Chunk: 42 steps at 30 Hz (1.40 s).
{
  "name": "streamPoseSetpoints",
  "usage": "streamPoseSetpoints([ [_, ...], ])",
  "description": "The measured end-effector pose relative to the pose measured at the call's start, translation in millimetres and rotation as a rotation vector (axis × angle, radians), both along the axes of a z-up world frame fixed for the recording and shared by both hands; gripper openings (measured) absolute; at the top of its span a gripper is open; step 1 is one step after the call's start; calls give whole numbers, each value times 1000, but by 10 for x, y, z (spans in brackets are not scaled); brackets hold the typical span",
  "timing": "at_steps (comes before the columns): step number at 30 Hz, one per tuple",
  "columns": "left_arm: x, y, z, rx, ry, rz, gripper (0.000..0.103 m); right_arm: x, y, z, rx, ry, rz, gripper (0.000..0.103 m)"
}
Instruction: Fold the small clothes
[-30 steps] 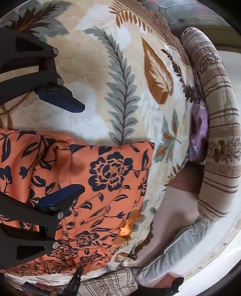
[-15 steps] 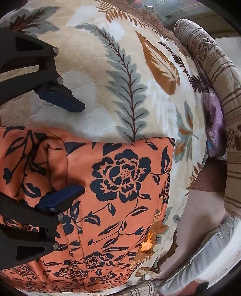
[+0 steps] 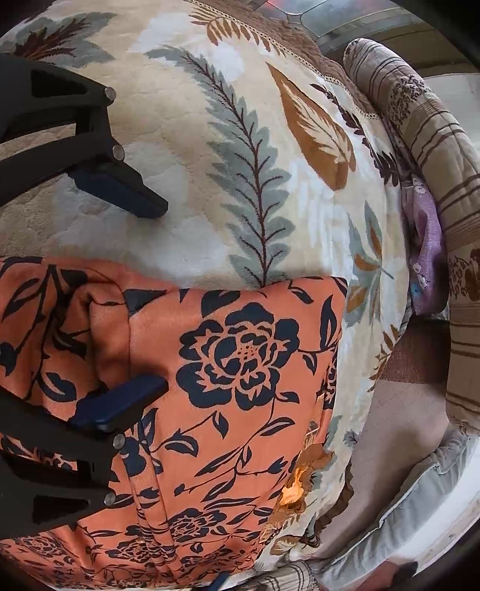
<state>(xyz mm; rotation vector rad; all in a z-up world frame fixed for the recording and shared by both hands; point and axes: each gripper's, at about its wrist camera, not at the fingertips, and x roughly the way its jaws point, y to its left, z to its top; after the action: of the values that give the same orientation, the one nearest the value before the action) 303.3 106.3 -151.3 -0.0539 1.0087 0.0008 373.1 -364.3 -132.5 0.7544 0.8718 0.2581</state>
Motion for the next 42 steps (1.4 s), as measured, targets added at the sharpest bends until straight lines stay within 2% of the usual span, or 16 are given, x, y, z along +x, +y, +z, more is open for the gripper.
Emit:
streamPoseSetpoints([
  [1, -2, -1, -1, -1, -1, 2, 88, 39, 54, -17, -9, -2, 39, 84],
  [2, -2, 3, 3, -3, 0, 4, 88, 114, 82, -118, -85, 67, 27, 84],
  [3, -2, 9, 17, -8, 4, 3, 88, 131, 51, -238, -103, 125, -5, 82],
  [4, -9, 28, 44, -19, 9, 5, 88, 77, -16, -291, -52, 119, -49, 81],
  [7, -114, 152, 221, -70, -24, 40, 88, -162, 72, -45, -104, 43, -59, 84],
  [9, -283, 217, 410, -82, -72, 54, 88, -446, 130, 147, -117, -21, -15, 84],
  [13, -740, 284, 706, -104, -129, 59, 88, -1137, 210, 372, -175, -87, 43, 84],
  [18, -1410, 305, 852, -109, -144, 53, 88, -2183, 143, 441, -230, -77, 43, 84],
  [23, -2138, 353, 751, -116, -113, 79, 88, -2898, 88, 242, -185, 11, 45, 84],
  [27, -2505, 371, 575, -107, -69, 82, 88, -3195, 83, 64, -175, 58, 43, 84],
  [34, -2768, 414, 386, -146, -29, 106, 88, -3449, 155, -5, -144, 70, 57, 84],
  [37, -2797, 411, 322, -156, -14, 98, 88, -3490, 166, -50, -162, 82, 52, 84],
  [40, -2745, 400, 119, -142, 81, 97, 88, -3480, 129, -205, -152, 174, 44, 83],
  [42, -2742, 407, 28, -123, 122, 103, 88, -3474, 124, -180, -156, 177, 41, 83],
])
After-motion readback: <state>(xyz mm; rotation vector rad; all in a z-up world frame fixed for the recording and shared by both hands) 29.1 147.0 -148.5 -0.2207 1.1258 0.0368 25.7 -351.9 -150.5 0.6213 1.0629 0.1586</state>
